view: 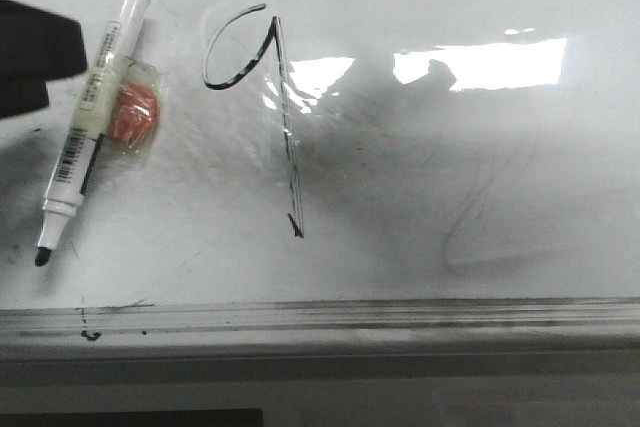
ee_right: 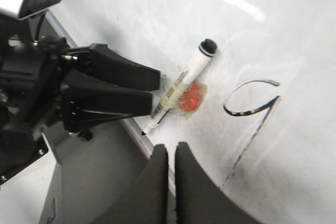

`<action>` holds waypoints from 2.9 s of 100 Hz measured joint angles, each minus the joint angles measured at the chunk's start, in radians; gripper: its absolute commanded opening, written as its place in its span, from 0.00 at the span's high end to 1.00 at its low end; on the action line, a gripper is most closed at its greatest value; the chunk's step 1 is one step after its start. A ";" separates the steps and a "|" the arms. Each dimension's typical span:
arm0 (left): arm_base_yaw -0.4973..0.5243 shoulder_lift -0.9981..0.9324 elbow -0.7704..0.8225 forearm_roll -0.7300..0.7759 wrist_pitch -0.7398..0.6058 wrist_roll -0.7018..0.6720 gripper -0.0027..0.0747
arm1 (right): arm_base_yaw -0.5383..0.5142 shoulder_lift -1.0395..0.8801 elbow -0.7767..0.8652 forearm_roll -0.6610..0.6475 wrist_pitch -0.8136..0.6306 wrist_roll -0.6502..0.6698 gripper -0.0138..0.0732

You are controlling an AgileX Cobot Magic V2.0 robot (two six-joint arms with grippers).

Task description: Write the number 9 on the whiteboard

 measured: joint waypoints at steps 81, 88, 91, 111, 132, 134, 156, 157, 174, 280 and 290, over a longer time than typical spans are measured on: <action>0.000 -0.451 0.228 0.061 0.097 0.142 0.99 | 0.000 -0.946 0.804 -0.132 -0.372 0.000 0.92; 0.000 -0.451 0.230 0.061 0.097 0.142 0.99 | 0.000 -0.967 0.813 -0.132 -0.372 0.000 0.92; 0.000 -0.451 0.232 0.061 0.097 0.142 0.99 | 0.000 -0.969 0.814 -0.132 -0.372 0.000 0.92; 0.000 -0.451 0.232 0.061 0.097 0.142 0.99 | 0.000 -0.971 0.815 -0.133 -0.372 0.000 0.92; 0.000 -0.451 0.232 0.061 0.097 0.142 0.99 | 0.000 -0.971 0.815 -0.133 -0.372 0.000 0.92; 0.000 -0.451 0.232 0.061 0.097 0.142 0.99 | 0.000 -0.971 0.815 -0.133 -0.372 0.000 0.92; 0.004 -0.465 0.232 0.055 0.112 0.142 0.99 | 0.000 -0.971 0.815 -0.133 -0.372 0.000 0.92; 0.007 -0.467 0.232 0.055 0.116 0.142 0.99 | 0.000 -0.971 0.815 -0.133 -0.372 0.000 0.92; 0.119 -0.568 0.232 0.016 0.266 0.142 0.99 | 0.000 -0.971 0.815 -0.133 -0.372 0.000 0.92; 0.826 -0.843 0.232 0.054 0.743 0.386 0.99 | 0.000 -0.971 0.815 -0.133 -0.372 0.000 0.92; 0.830 -0.843 0.232 0.054 0.743 0.386 0.99 | 0.000 -0.971 0.815 -0.133 -0.372 0.000 0.92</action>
